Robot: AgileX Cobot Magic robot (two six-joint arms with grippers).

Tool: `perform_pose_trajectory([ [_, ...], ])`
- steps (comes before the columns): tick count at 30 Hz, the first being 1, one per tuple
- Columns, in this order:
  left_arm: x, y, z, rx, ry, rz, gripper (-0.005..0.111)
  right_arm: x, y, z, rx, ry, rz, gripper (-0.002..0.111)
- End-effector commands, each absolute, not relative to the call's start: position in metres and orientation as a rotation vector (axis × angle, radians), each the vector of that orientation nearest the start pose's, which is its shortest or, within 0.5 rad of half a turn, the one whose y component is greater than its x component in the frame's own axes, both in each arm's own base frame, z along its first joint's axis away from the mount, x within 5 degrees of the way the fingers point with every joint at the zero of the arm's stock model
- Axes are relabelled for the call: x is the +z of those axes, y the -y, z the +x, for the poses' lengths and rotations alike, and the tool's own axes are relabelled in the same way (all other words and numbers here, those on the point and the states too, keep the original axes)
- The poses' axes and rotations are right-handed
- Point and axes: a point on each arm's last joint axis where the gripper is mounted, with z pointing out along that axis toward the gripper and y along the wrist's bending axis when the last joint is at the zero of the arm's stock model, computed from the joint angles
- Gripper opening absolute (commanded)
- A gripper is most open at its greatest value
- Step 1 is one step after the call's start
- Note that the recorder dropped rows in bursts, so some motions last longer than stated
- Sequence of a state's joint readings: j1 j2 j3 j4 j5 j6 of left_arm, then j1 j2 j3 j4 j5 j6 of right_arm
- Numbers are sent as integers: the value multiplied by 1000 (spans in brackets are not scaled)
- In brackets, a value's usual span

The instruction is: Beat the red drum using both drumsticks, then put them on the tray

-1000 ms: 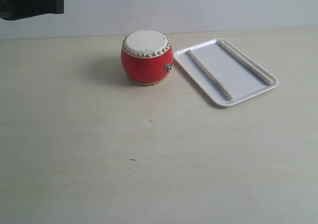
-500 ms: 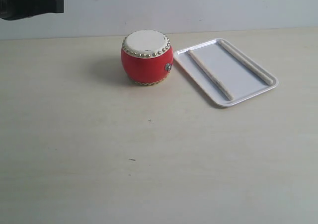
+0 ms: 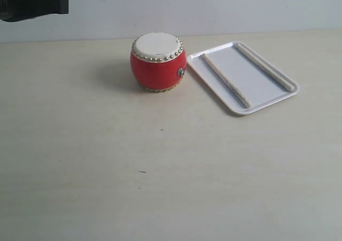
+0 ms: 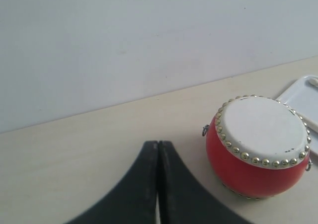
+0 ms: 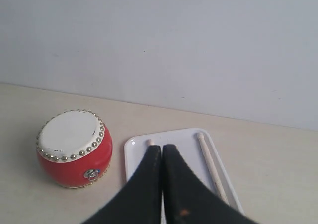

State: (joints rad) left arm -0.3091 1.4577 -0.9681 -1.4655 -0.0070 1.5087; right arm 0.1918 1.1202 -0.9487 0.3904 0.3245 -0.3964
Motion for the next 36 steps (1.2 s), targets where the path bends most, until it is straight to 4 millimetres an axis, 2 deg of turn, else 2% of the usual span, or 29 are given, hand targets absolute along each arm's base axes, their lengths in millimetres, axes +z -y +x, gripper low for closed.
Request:
perform_pose_trajectory([
  [1,300,100,310,-175,-1930,342,0,361,-56,239,227,-1930,-280,0],
  [6,332,94,287,-216,-1835,295,0,361,-56,239,227,-1930,-280,0],
  [12,363,68,230,-368,-1719,125,0,361,-56,239,227,-1930,-280,0],
  [16,365,40,176,-424,-1618,48,0,361,-56,239,227,-1930,-280,0],
  [19,360,22,139,-390,-1533,-29,0,361,-56,239,227,-1930,-280,0],
  [24,344,13,93,-321,-1424,-71,0,361,-56,239,227,-1930,-280,0],
  [29,330,13,75,-314,-1382,-67,0,361,-56,239,227,-1930,-280,0],
  [36,319,16,75,-337,-1408,-51,0,361,-56,239,218,-1930,-287,0],
])
